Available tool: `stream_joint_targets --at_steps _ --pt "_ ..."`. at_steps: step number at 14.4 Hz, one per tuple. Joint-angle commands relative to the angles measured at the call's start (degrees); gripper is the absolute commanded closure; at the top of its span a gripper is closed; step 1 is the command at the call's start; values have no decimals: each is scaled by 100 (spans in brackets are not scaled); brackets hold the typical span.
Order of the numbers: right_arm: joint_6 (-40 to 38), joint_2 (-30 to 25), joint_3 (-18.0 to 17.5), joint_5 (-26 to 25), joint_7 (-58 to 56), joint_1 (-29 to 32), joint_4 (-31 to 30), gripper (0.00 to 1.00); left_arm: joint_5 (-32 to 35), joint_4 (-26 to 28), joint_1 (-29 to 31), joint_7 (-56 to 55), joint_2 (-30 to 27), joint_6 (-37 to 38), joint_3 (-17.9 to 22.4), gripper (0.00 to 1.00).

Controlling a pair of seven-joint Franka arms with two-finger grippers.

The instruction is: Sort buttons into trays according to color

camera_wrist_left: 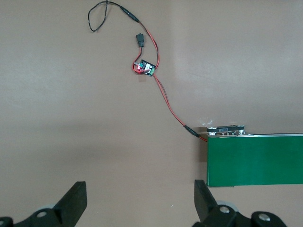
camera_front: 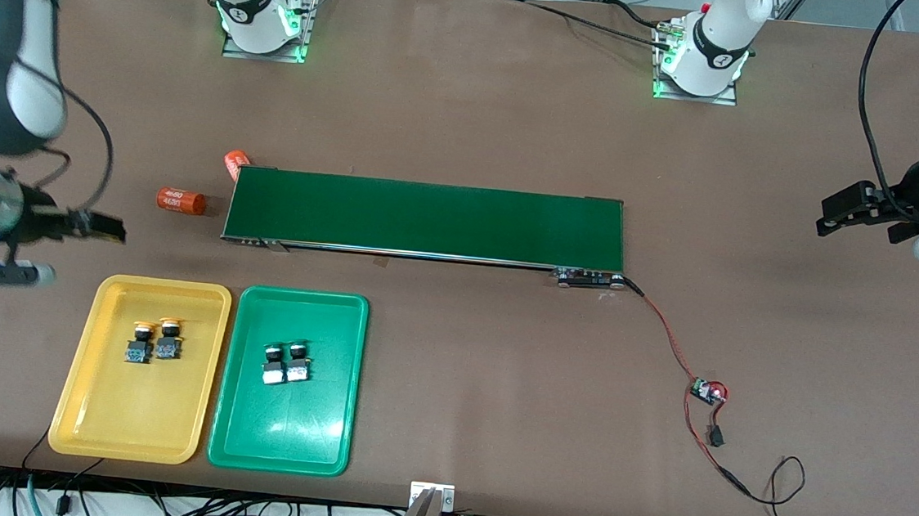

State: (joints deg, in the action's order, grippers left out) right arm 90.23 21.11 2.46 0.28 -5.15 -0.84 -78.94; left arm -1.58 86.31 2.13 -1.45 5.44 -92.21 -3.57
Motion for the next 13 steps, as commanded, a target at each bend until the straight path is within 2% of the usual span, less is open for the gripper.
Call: stream_joint_targets --at_steps 1,3,5,7,10,13 --pt "-348 -728 -35 -54 -12 31 -524 0 17 -62 59 127 -69 134 -21 0" --pt "-174 -1631 -36 -54 -21 102 -1427 0 17 -53 95 119 -78 221 41 0" --pt "-85 -2240 -35 -72 -47 163 -1992 0 17 -53 95 101 -78 300 67 0" --pt "-137 -2322 -35 -89 -39 199 -2029 0 17 -53 95 83 -78 301 67 0" --pt "-6 -2050 -53 -194 41 190 -1915 0 17 -62 86 83 -78 283 59 0" --pt "-93 -2058 -53 -265 32 181 -1906 0 17 -62 86 75 -78 266 50 0"
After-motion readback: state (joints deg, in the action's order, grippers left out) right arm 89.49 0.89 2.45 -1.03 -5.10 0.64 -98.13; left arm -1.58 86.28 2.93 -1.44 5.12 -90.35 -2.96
